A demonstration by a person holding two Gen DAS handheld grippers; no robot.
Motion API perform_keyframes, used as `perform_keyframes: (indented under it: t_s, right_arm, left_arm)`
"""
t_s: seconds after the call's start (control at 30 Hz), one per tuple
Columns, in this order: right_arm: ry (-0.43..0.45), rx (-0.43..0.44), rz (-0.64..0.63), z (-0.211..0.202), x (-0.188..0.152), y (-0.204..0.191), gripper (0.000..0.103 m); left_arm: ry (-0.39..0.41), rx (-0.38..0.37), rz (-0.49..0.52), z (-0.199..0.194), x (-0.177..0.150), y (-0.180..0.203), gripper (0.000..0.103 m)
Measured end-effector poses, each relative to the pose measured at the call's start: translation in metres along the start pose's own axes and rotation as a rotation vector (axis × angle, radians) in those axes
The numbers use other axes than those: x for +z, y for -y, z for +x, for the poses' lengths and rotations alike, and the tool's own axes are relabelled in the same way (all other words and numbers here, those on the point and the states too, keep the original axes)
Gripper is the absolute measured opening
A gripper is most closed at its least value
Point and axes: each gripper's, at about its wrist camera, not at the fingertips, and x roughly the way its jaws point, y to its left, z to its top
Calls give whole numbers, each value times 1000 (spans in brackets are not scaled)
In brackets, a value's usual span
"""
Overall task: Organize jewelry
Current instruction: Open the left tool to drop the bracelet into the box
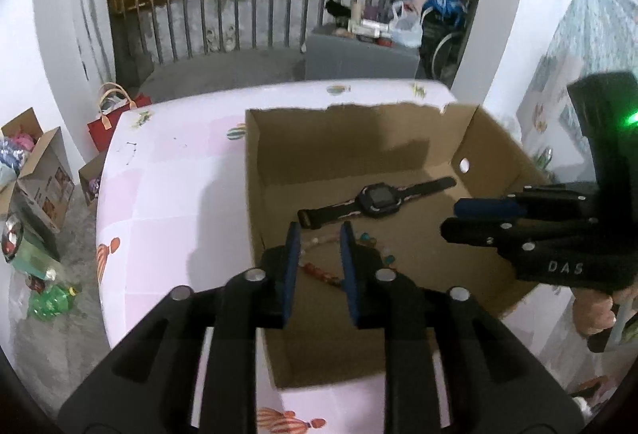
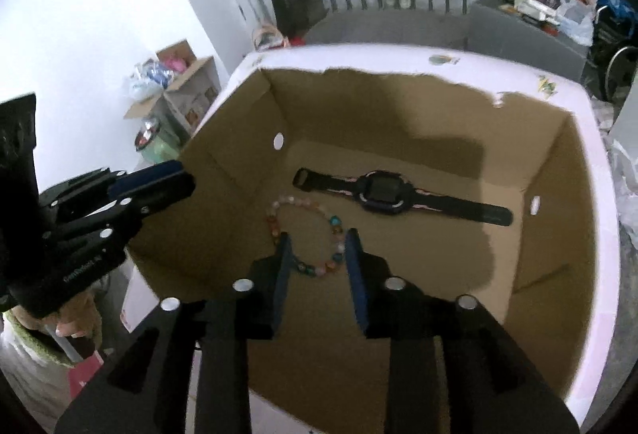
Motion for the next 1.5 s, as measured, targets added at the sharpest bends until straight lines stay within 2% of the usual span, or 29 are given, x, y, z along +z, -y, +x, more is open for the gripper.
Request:
perform_keyframes:
  t_s: [0.2,0.27,0.37,0.57,0.73,0.93,1.13,1.27,1.5]
  right_arm:
    - [89,23,-17,-36,-18,-2,34]
    - [125,36,-27,-49,-27,-3,38]
    - [157,40,-53,-62,-41,-6,39]
    - [181,72,-117,-77,-73,-16,39]
    - [117,84,-174,-68,-98,-29,39]
    - [-11,-25,-124,-40,-113,-19,39]
    - [6,-187,-26,-34,-107,5,39]
    - [11,-182,45,-35,-105,19,37]
    - [26,-218,65,-32,-104,15,35]
  left_arm:
    - [113,-15,-33,-42,-23,7,34]
    - [148,-22,-36,-54,-32,11,37]
    - [181,-18,-29,-67,-50,19,42]
    - [176,-45,-75,-70,-83,26,46]
    - [153,-18,-81,-55,-99,36,46]
    - [130,6,-88,-31,-107,44,46]
    - [124,6,-87,-16,-104,46,46]
    - [135,6,-87,-14,-103,47,47]
    - [141,1,-95,-15,-105,49,47]
